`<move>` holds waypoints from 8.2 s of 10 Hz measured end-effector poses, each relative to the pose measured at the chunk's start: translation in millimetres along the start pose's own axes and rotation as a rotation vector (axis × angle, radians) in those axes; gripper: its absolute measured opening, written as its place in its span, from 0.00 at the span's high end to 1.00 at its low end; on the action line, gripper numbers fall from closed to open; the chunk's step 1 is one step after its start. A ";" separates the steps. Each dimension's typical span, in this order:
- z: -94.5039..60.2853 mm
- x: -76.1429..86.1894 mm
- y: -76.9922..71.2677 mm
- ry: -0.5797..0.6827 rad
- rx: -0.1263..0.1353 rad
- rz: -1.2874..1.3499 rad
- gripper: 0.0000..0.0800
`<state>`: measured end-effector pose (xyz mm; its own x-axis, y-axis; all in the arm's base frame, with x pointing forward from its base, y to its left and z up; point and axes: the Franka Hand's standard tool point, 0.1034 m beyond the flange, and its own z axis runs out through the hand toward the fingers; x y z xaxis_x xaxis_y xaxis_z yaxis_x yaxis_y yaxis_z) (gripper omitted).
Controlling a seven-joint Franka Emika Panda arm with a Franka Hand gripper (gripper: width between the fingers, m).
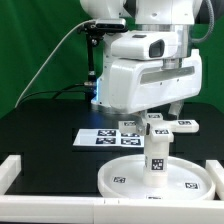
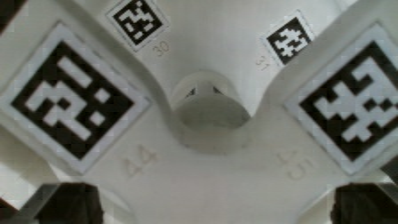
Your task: Assemble round table
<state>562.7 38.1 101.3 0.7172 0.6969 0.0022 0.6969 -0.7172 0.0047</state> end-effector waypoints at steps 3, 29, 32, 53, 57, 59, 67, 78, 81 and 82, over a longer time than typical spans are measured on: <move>0.2 0.2 -0.2 0.001 0.002 0.129 0.45; -21.6 5.8 -1.0 0.046 0.022 0.296 0.19; -17.5 4.1 -3.3 0.066 -0.024 -0.010 0.19; 3.7 -1.4 -2.8 0.083 0.047 1.185 0.45; 3.8 -1.2 -1.6 0.076 0.082 1.549 0.45; 4.1 -1.5 -0.9 0.077 0.100 1.734 0.45; -16.3 3.6 4.6 0.136 0.087 1.361 0.19; -16.9 10.6 -2.8 0.073 -0.026 0.048 0.19; -16.4 7.7 0.0 0.063 -0.038 -0.143 0.19; -14.8 5.8 0.0 0.064 -0.042 -0.193 0.19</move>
Offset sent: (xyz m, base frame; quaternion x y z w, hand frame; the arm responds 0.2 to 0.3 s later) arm 0.0000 0.0000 0.0000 0.0000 0.0000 0.1938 0.9810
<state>566.8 42.2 116.1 0.5677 0.8210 0.0603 0.8195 -0.5706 0.0534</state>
